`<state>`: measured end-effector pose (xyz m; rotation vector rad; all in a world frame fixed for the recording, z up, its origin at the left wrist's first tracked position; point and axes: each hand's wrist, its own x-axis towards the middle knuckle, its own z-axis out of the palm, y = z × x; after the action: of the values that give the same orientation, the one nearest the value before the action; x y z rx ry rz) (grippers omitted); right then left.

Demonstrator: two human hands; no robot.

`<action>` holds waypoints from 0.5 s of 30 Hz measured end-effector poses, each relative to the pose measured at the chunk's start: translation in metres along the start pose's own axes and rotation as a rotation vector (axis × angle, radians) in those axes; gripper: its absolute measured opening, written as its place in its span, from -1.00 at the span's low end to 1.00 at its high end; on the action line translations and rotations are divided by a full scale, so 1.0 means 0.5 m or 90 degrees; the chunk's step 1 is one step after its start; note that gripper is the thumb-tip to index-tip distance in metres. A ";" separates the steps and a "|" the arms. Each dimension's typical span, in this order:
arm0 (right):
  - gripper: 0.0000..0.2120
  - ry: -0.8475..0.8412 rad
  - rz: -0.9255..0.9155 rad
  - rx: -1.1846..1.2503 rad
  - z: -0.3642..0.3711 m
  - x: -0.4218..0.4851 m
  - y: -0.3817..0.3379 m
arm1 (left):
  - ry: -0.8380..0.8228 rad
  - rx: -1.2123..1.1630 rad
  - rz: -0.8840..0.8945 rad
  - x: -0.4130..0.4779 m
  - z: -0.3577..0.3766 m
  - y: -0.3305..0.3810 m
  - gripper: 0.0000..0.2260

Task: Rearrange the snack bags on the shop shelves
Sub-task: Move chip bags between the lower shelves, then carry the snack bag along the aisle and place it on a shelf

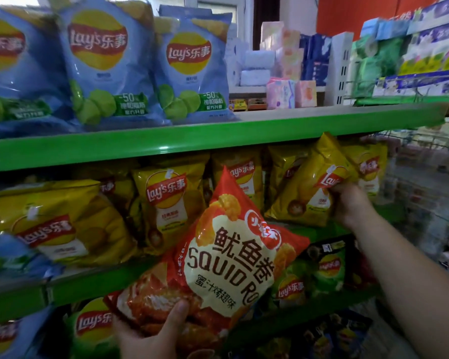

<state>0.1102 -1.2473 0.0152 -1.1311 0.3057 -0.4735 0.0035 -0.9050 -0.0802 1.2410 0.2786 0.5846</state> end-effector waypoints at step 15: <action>-0.64 0.010 -0.185 -0.384 0.072 0.052 -0.011 | -0.041 -0.045 -0.190 0.011 -0.016 -0.039 0.30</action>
<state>0.1483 -1.2341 0.0350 -1.7737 0.3079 -0.6695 0.0092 -0.8994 -0.1005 1.1213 0.3785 0.2943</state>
